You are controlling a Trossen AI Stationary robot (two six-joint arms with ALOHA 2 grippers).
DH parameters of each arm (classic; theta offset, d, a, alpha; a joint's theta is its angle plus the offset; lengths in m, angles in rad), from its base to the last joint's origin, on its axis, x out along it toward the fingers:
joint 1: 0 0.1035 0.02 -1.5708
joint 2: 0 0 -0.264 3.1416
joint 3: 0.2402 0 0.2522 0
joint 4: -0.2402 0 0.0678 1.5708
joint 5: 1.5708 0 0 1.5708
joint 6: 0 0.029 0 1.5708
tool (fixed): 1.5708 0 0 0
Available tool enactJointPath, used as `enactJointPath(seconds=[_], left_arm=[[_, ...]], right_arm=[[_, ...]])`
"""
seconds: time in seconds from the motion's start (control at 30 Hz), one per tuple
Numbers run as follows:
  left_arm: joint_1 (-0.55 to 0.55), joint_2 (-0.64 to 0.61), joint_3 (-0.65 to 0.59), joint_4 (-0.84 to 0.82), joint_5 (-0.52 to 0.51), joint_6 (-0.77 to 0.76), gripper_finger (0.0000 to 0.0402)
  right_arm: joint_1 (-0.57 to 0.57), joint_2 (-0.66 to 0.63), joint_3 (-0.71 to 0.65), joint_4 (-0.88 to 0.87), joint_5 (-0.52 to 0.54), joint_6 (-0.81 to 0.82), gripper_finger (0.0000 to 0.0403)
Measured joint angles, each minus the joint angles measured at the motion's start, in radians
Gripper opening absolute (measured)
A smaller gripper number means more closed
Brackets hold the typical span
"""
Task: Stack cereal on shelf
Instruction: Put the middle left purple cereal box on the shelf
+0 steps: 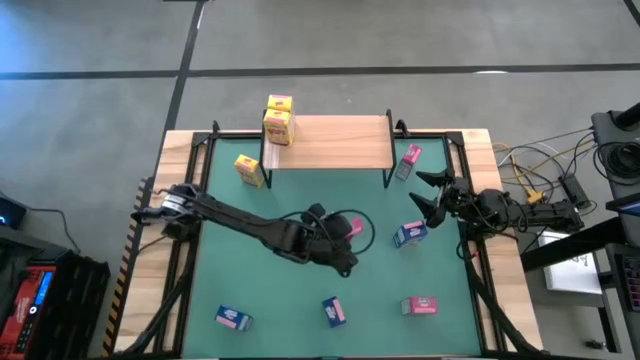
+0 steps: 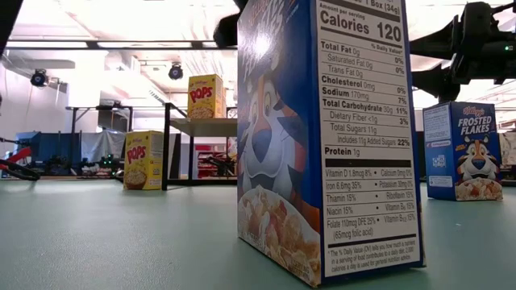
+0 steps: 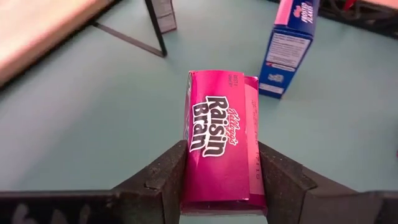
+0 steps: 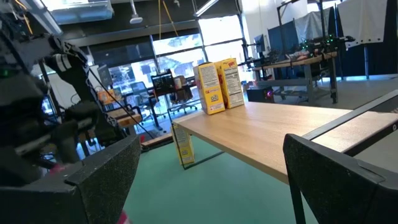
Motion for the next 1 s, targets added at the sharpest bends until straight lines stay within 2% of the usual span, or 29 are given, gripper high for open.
enactJointPath(seconds=[0.23, 0.67, 1.0], left_arm=[[0.058, -0.002, 0.171, -0.173, 0.015, 0.144, 0.0148], [0.157, -0.01, 0.32, -0.326, 0.05, 0.325, 0.0148], [0.233, -0.047, 0.332, -0.346, 0.124, 0.493, 0.0149]], right_arm=[[0.0, 0.0, 0.0, 0.0, 0.0, 0.0, 0.0384], [0.0, 0.0, 0.0, 0.0, 0.0, 0.0, 0.0384], [0.0, 0.0, 0.0, 0.0, 0.0, 0.0, 0.0384]])
